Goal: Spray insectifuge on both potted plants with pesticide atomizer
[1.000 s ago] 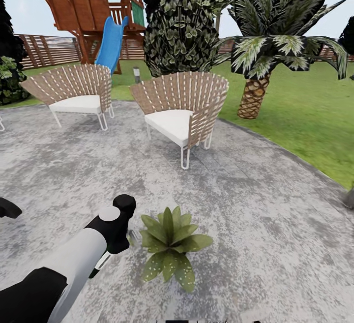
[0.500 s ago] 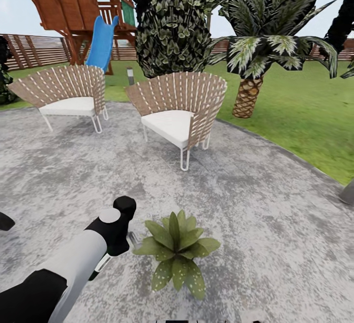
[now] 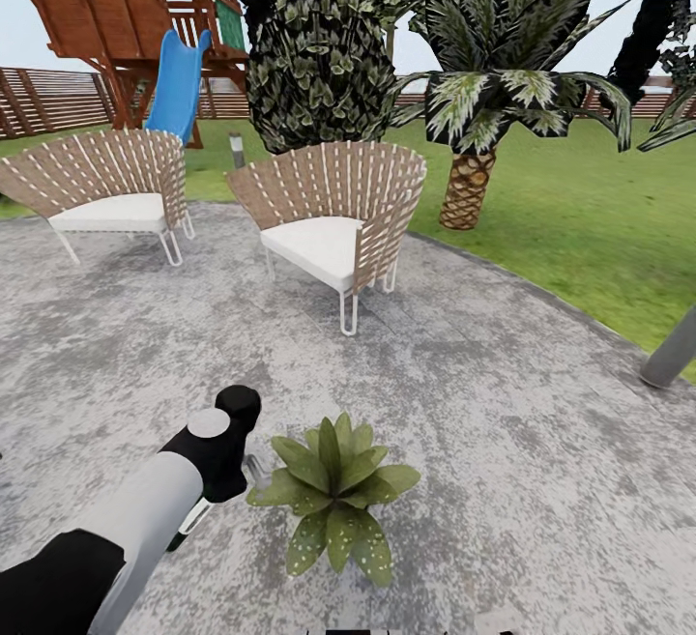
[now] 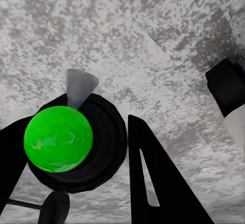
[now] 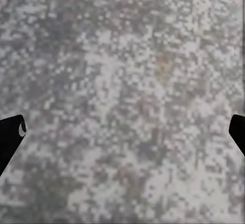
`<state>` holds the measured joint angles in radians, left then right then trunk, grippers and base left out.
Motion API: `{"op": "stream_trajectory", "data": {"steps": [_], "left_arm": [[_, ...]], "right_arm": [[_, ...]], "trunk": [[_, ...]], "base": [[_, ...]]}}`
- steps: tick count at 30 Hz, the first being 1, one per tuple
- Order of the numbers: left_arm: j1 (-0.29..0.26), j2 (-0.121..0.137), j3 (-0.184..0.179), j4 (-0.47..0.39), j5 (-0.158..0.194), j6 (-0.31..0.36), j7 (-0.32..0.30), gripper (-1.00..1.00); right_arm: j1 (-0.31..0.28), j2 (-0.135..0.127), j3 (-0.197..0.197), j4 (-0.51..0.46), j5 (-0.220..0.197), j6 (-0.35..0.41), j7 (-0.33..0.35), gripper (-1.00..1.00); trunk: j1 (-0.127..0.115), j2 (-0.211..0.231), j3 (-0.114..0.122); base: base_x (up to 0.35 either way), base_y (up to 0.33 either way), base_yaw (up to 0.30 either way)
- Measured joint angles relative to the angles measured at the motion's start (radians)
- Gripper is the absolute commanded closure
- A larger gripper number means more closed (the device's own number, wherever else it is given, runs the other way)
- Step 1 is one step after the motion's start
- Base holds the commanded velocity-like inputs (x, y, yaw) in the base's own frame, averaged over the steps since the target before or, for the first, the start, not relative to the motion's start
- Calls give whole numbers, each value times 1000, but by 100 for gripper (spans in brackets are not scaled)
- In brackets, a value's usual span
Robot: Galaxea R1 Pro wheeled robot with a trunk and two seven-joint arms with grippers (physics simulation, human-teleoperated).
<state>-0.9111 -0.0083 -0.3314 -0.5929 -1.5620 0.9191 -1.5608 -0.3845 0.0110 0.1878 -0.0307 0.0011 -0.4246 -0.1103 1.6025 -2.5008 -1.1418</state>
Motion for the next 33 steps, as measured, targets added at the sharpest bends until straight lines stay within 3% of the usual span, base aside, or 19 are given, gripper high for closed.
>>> {"op": "stream_trajectory", "data": {"steps": [1,2,4,7,9,11,17,24,33], "left_arm": [[10,33,2,10,-4,0,0,100],[35,47,3,11,2,-1,0,100],[76,50,5,11,6,-3,0,100],[94,50,17,10,25,-20,0,100],[92,47,44,4,90,-24,-1,100],[77,38,60,-2,123,-21,0,100],[14,47,59,0,119,-24,0,100],[28,52,63,11,123,-22,0,100],[27,39,44,11,116,-25,0,100]], "right_arm": [[0,-1,1,0,0,0,0,-100],[0,-1,1,0,0,0,0,-100],[0,-1,2,0,0,0,0,-100],[0,-1,2,0,0,0,0,-100],[0,-1,2,0,1,0,0,-100],[0,-1,2,0,1,0,0,-100],[0,1,3,2,2,0,0,-100],[0,-1,2,3,2,0,-1,-100],[0,-2,2,3,2,0,-1,-100]], "trunk": [[0,0,0],[0,0,0],[0,0,0],[0,0,0],[0,0,0],[0,0,0],[0,0,0],[0,0,0],[0,0,0]], "base": [[0,0,0],[0,0,0],[0,0,0],[0,0,0],[0,0,0],[0,0,0],[0,0,0],[0,0,0],[0,0,0]]}}
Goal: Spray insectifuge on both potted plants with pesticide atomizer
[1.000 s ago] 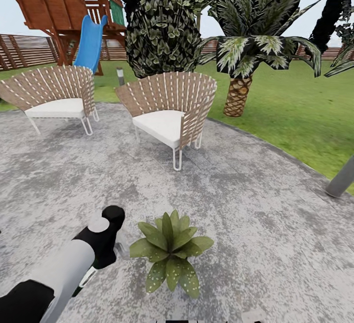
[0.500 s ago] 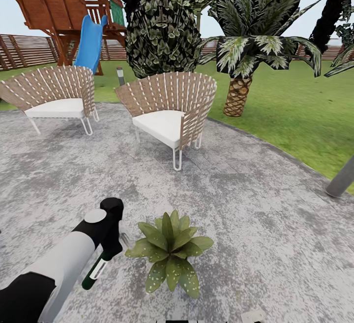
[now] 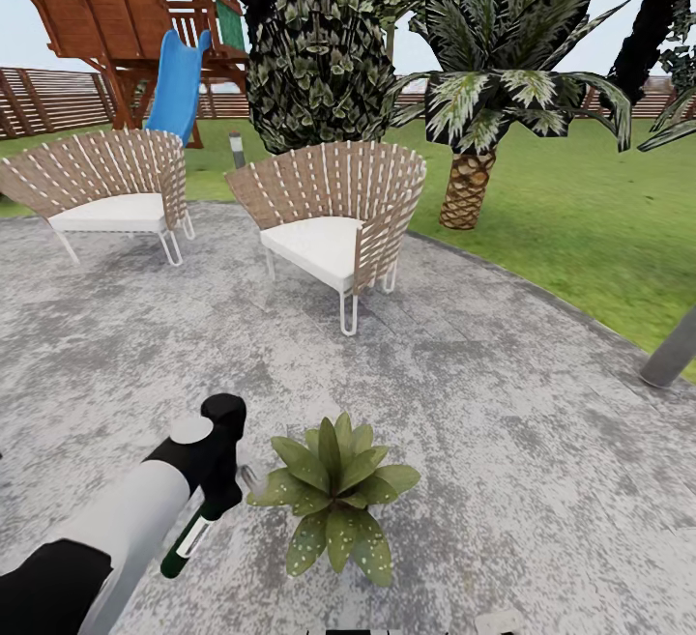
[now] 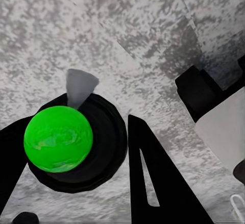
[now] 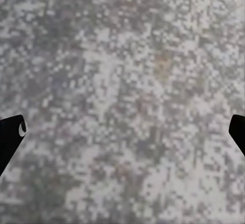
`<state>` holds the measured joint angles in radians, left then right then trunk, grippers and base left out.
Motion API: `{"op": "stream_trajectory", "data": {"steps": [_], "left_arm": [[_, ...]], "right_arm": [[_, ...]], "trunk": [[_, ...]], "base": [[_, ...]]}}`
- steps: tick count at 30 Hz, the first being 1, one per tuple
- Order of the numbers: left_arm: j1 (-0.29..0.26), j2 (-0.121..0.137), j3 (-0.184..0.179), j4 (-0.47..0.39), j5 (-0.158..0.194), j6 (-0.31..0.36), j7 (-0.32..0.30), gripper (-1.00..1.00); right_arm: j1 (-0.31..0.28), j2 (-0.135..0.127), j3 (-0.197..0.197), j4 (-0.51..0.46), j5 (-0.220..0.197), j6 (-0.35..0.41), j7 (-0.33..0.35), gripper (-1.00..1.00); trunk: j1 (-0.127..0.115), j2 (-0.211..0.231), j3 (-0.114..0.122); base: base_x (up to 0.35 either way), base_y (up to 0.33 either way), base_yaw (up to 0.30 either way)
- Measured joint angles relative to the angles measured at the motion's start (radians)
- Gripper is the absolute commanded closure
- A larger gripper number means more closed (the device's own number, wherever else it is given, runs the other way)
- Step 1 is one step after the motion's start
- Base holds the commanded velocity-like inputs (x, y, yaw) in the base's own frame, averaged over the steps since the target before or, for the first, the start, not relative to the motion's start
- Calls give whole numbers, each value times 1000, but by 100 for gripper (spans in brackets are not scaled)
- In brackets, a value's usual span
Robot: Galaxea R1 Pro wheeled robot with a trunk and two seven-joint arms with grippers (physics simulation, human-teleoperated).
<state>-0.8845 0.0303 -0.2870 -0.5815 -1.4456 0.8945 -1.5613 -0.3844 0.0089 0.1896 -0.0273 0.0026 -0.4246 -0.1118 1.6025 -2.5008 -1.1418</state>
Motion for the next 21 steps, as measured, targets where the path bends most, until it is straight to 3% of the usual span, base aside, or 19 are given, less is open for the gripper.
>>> {"op": "stream_trajectory", "data": {"steps": [6,12,21], "left_arm": [[5,9,-42,0,1,1,0,100],[-11,14,-40,-9,-1,1,0,100],[42,13,-37,0,-1,0,0,100]], "right_arm": [[0,-3,0,0,1,0,0,-100],[0,-20,0,1,0,0,-1,-100],[0,-21,0,1,0,0,-1,-100]], "trunk": [[0,0,0],[0,0,0],[0,0,0]], "base": [[0,0,0],[0,0,0],[-25,11,0]]}}
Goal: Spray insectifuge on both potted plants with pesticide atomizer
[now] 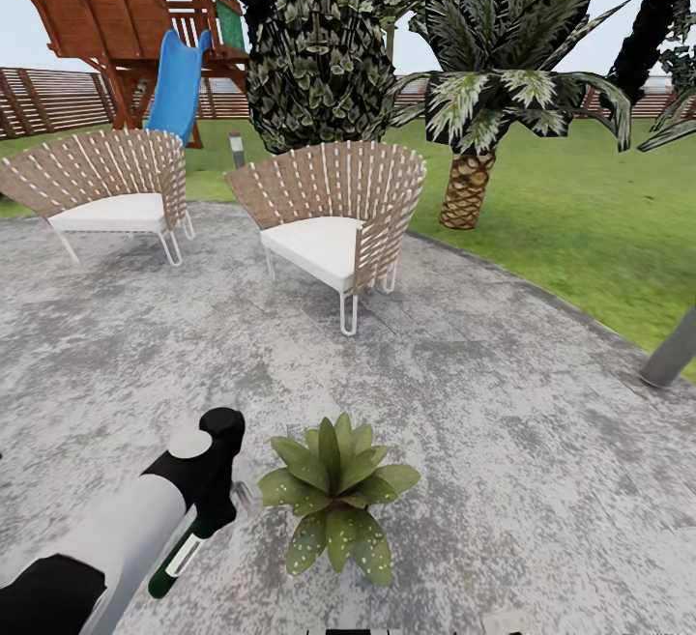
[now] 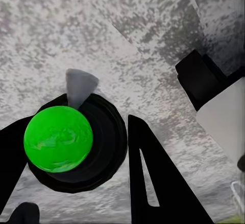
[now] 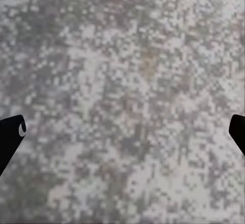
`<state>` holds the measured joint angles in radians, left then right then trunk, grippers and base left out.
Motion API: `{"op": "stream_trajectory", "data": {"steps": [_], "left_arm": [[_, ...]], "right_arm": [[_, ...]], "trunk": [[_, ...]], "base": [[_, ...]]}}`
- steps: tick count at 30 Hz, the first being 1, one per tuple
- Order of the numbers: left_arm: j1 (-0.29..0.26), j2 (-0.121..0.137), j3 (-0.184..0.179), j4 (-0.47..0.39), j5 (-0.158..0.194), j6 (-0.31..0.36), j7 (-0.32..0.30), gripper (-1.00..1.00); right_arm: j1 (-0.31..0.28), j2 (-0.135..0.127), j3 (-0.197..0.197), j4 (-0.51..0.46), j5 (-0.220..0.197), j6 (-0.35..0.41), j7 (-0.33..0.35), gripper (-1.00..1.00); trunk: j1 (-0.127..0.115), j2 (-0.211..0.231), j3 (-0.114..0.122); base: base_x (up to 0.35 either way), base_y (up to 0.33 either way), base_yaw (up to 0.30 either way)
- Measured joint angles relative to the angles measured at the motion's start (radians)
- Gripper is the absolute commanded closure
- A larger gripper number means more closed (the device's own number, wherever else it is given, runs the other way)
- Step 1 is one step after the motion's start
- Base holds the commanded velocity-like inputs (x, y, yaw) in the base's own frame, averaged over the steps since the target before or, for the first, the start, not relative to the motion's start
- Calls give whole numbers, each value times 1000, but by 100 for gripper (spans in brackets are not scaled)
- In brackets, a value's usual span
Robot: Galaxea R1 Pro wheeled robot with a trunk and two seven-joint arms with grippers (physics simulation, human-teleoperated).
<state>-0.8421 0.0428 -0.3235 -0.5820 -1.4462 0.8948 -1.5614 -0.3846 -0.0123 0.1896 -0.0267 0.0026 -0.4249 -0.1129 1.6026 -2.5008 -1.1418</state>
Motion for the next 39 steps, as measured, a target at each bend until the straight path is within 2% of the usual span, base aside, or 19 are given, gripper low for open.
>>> {"op": "stream_trajectory", "data": {"steps": [7,16,22,33,39], "left_arm": [[-6,0,5,-15,-2,9,0,100],[-5,-5,-3,-13,-1,9,0,100],[-3,0,-2,-13,-3,9,0,100],[-1,0,3,-11,-3,9,0,100],[5,-4,2,-8,1,8,0,100]], "right_arm": [[0,2,-3,-5,-4,1,0,-100],[0,4,-6,-7,-8,1,0,-100],[0,7,-5,-6,-7,2,0,-100],[0,9,-5,-7,-8,2,0,-100],[0,7,-3,-5,-4,1,1,-100]], "trunk": [[0,0,0],[0,0,0],[0,0,0],[0,0,0],[0,0,0]], "base": [[-113,242,-14],[26,107,-274],[-127,155,-42],[126,300,-259],[33,68,-42]]}}
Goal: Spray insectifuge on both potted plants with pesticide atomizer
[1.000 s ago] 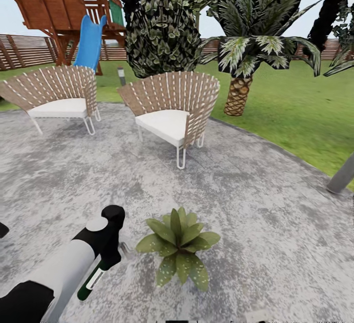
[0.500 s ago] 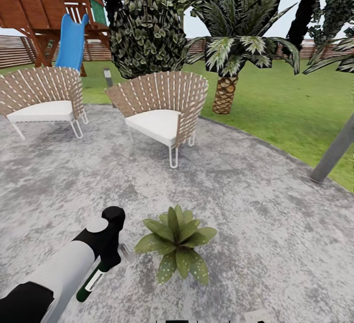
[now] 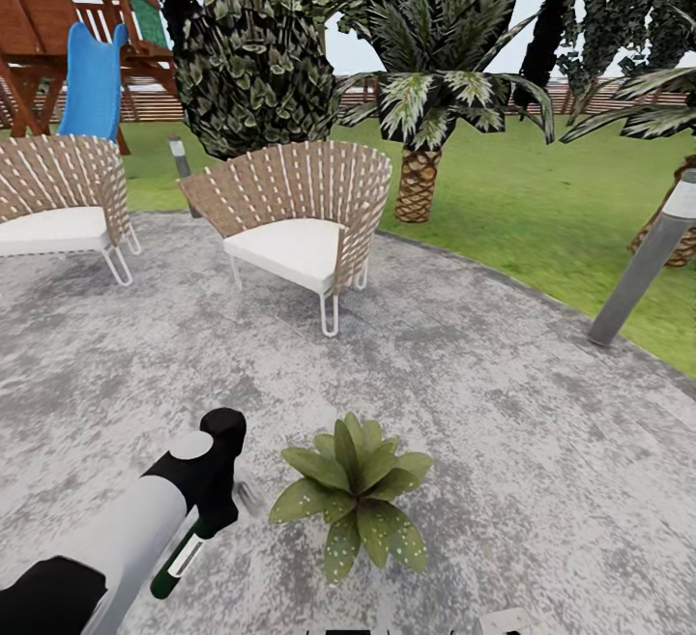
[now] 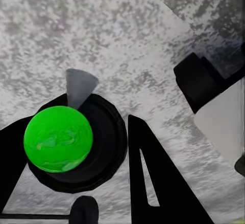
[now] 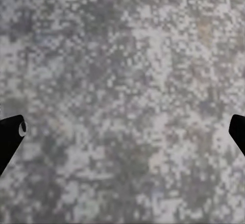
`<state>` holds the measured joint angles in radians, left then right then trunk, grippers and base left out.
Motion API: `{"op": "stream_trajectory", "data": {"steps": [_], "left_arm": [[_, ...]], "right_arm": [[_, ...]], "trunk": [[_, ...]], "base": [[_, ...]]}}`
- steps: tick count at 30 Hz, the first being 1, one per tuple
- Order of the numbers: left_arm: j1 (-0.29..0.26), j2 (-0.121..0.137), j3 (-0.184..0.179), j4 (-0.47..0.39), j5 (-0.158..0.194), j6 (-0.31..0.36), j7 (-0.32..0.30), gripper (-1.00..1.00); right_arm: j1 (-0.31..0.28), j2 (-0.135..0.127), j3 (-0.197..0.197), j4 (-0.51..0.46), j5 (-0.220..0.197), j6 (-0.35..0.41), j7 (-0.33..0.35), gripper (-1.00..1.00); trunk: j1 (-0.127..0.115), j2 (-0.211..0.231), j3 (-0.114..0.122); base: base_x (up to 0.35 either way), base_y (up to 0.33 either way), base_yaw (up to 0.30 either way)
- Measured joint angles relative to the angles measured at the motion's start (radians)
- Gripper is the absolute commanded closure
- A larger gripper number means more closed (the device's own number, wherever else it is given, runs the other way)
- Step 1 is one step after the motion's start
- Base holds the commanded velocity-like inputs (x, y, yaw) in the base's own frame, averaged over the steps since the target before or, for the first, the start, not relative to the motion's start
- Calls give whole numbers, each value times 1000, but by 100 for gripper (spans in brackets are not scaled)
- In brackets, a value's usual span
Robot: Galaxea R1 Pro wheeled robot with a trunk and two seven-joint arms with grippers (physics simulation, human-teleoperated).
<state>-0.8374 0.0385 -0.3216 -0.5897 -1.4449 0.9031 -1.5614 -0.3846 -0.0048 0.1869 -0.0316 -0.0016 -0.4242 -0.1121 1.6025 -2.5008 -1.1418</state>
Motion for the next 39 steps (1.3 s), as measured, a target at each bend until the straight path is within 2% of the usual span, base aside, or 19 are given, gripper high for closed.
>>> {"op": "stream_trajectory", "data": {"steps": [1,3,5,9,13,15,18,19,20,23,25,26,29,32,35,37,39], "left_arm": [[1,-4,-1,4,6,-1,0,100],[20,-28,-1,9,11,-3,0,100],[35,-37,-3,5,8,0,0,100],[57,-39,-1,7,14,1,1,100],[74,-30,8,8,12,3,0,100],[94,-37,7,8,17,6,1,100],[97,-39,7,7,17,33,1,100],[97,-63,10,-4,19,34,1,100],[97,-74,12,-6,17,34,1,100],[97,-80,18,-9,17,36,1,100],[96,-78,25,-9,17,36,1,100],[96,-76,42,-9,17,35,1,100],[95,-51,128,-9,15,26,1,100],[94,-32,166,-8,17,22,1,100],[95,-39,158,5,28,-6,1,100],[90,-33,146,6,19,-70,0,100],[84,13,149,1,21,-101,0,100]], "right_arm": [[0,0,1,0,1,0,0,-100],[0,0,2,0,1,-1,1,-100],[0,0,2,0,1,-1,1,-100],[0,-1,2,0,1,-1,1,-100],[0,-1,2,0,1,0,1,-100],[0,2,3,0,1,-1,1,-100],[0,2,3,0,1,-1,1,-100],[0,2,3,0,1,-1,1,-100],[0,3,3,0,1,-1,1,-100],[0,3,3,0,1,-1,1,-100],[0,3,3,0,1,-1,1,-100],[0,2,3,0,1,-1,1,-100],[0,2,3,0,2,-1,1,-100],[0,2,3,0,2,-1,1,-100],[0,2,3,0,1,-1,1,-100],[0,2,3,0,1,-1,1,-100],[0,2,3,0,1,-1,1,-100]], "trunk": [[0,0,0],[0,0,0],[0,0,0],[0,0,0],[0,0,0],[0,0,0],[0,0,0],[0,0,0],[0,0,0],[0,0,0],[0,0,0],[0,0,0],[0,0,0],[0,0,0],[0,0,0],[0,0,0],[0,0,0]], "base": [[1,2,-1],[0,0,0],[0,0,0],[0,0,0],[0,0,0],[0,0,0],[0,0,0],[0,0,0],[0,0,0],[0,0,0],[0,0,-48],[0,0,-185],[0,0,-264],[0,0,-267],[0,0,-47],[0,0,-6],[0,0,-1]]}}
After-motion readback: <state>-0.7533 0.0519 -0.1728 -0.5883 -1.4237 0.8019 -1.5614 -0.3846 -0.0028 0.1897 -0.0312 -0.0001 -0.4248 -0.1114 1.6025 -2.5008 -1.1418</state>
